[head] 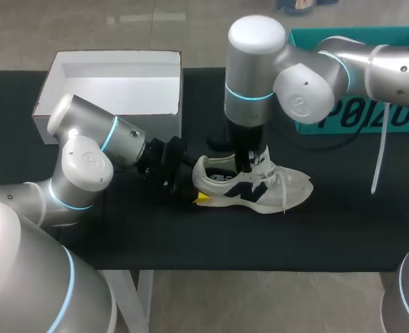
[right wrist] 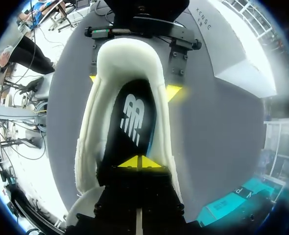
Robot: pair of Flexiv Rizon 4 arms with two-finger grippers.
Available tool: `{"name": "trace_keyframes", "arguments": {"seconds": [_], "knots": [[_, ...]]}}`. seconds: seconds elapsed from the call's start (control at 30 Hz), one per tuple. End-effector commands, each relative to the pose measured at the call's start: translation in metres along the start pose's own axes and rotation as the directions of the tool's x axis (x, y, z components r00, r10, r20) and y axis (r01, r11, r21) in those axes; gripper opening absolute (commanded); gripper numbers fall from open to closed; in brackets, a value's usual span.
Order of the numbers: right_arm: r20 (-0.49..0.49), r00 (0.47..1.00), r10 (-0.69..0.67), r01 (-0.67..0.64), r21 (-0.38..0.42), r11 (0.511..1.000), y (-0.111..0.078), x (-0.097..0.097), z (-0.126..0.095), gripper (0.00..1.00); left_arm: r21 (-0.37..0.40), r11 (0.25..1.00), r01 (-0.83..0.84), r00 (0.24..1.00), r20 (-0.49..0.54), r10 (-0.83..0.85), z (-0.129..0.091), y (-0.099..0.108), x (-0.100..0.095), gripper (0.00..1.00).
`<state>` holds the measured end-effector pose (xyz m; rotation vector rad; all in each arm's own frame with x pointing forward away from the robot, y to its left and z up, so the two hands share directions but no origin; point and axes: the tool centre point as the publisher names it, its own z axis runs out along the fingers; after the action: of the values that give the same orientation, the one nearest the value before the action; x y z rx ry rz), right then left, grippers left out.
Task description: Take the shoe out of the shoebox, open the shoe tongue, remove and reinsert the insole, then place the shoe into the shoebox
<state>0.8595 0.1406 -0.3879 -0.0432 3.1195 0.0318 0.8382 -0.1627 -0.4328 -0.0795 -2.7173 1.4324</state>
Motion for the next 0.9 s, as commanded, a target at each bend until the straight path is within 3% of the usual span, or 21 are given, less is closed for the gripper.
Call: {"name": "trace_keyframes", "arguments": {"seconds": [0.03, 0.37, 0.53, 0.6, 0.7, 0.9], "knots": [[-0.014, 1.0, 0.003, -0.003, 0.009, 1.0, 0.0, -0.006, 0.011, 0.0, 0.0, 1.0, -0.001, 1.0, 0.0, 0.001, 0.002, 0.002, -0.001, 0.0], [0.0, 1.0, 0.026, -0.026, 0.018, 1.0, -0.008, -0.01, 0.008, 0.0, 0.0, 1.0, -0.001, 1.0, 0.0, 0.001, 0.002, 0.002, -0.001, 0.0], [0.012, 0.999, 0.033, -0.033, 0.012, 0.999, -0.008, -0.013, 0.006, 0.16, 0.0, 1.0, -0.001, 1.0, 0.0, 0.001, 0.002, 0.002, -0.001, 0.0], [0.013, 0.999, 0.034, -0.034, 0.011, 0.999, -0.009, -0.014, 0.008, 0.3, 0.0, 1.0, -0.001, 1.0, 0.0, 0.001, 0.002, 0.002, -0.001, 0.0], [0.007, 0.999, 0.038, -0.038, 0.009, 0.999, -0.009, -0.013, 0.011, 0.42, 0.0, 1.0, -0.001, 1.0, 0.0, 0.001, 0.002, 0.002, -0.001, 0.0], [-0.032, 0.999, 0.038, -0.038, 0.008, 0.999, -0.008, -0.005, 0.023, 0.45, 0.0, 1.0, -0.001, 1.0, 0.0, 0.001, 0.002, 0.002, -0.001, 0.0]]}}
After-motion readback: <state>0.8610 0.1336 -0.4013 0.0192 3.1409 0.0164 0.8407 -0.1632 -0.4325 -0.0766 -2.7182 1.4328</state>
